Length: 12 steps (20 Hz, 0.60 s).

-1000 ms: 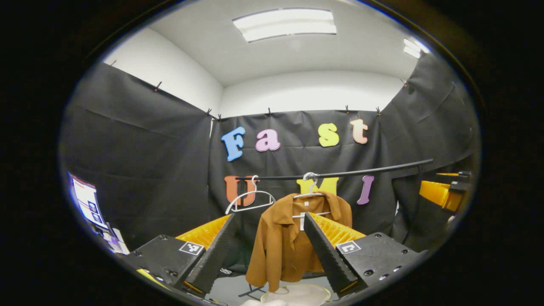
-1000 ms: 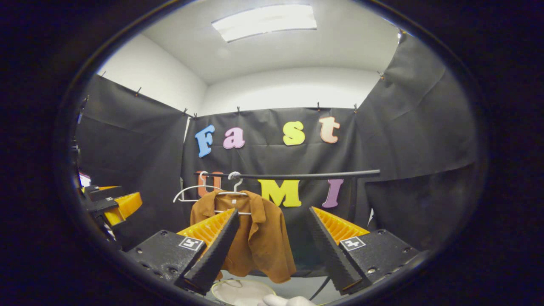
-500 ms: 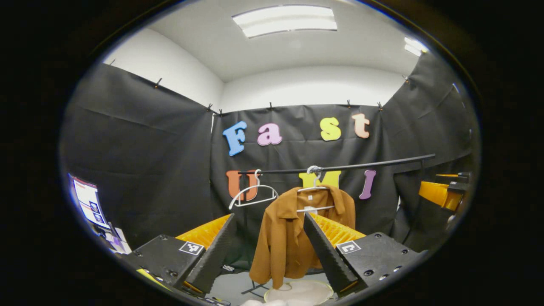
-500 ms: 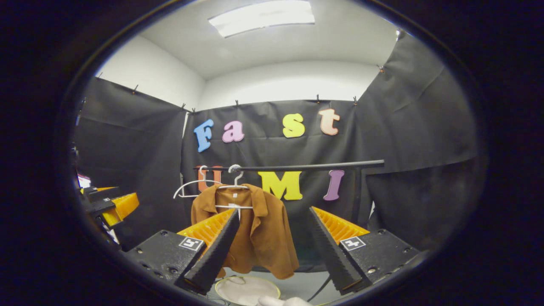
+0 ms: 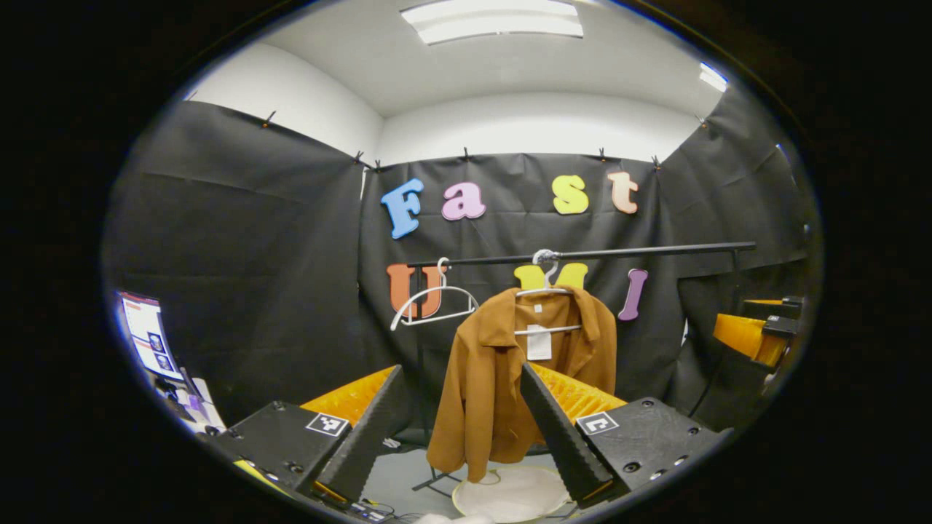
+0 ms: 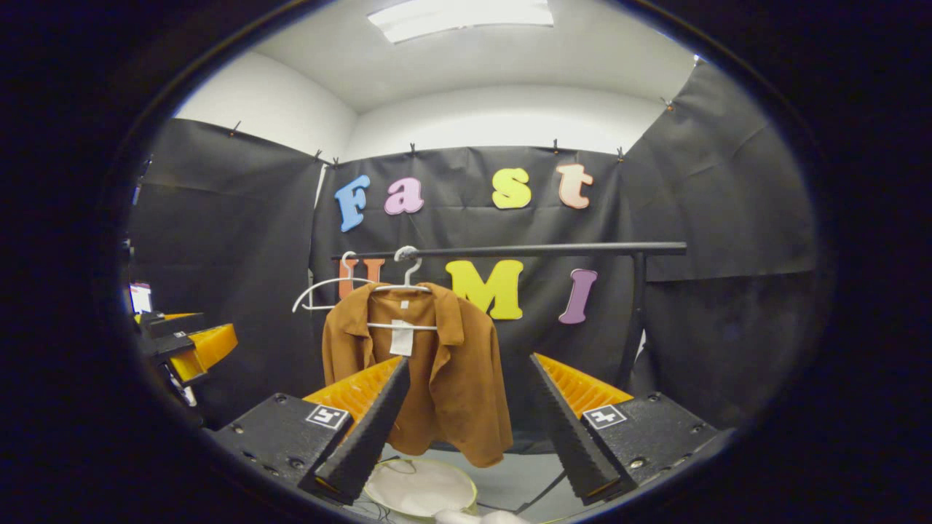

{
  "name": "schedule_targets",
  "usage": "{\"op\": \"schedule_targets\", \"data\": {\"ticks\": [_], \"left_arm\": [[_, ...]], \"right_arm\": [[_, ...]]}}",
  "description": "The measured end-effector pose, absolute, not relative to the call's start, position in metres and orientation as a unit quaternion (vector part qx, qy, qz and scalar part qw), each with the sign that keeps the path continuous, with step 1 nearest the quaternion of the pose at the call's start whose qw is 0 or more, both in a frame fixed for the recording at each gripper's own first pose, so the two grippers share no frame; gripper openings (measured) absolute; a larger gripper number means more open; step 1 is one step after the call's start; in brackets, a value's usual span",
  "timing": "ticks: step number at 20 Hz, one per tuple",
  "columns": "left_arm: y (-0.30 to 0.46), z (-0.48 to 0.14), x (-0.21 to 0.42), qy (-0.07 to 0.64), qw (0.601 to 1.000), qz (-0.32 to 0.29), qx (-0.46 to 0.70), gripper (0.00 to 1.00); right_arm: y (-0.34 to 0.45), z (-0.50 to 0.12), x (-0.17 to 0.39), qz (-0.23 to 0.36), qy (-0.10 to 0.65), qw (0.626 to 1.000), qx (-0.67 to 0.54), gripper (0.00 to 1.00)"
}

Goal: Grasp the clothes on the hanger with both hands and then place them into the laundry hamper below.

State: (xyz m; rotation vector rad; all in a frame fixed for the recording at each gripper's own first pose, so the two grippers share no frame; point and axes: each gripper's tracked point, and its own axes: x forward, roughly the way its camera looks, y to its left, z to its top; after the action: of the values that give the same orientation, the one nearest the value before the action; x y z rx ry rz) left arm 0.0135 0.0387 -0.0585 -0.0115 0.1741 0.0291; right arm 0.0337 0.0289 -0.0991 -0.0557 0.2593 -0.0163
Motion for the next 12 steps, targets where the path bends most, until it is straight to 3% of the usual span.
{"op": "schedule_targets", "data": {"ticks": [8,12], "left_arm": [[-0.007,-0.081,0.083,0.033,0.999,-0.029,-0.028,1.0],[-0.022,-0.117,0.13,0.055,0.998,-0.019,-0.01,1.0]], "right_arm": [[0.024,-0.167,0.106,0.02,0.169,0.985,-0.017,1.0],[0.025,-0.204,0.158,0.044,0.186,0.981,-0.015,1.0]]}}
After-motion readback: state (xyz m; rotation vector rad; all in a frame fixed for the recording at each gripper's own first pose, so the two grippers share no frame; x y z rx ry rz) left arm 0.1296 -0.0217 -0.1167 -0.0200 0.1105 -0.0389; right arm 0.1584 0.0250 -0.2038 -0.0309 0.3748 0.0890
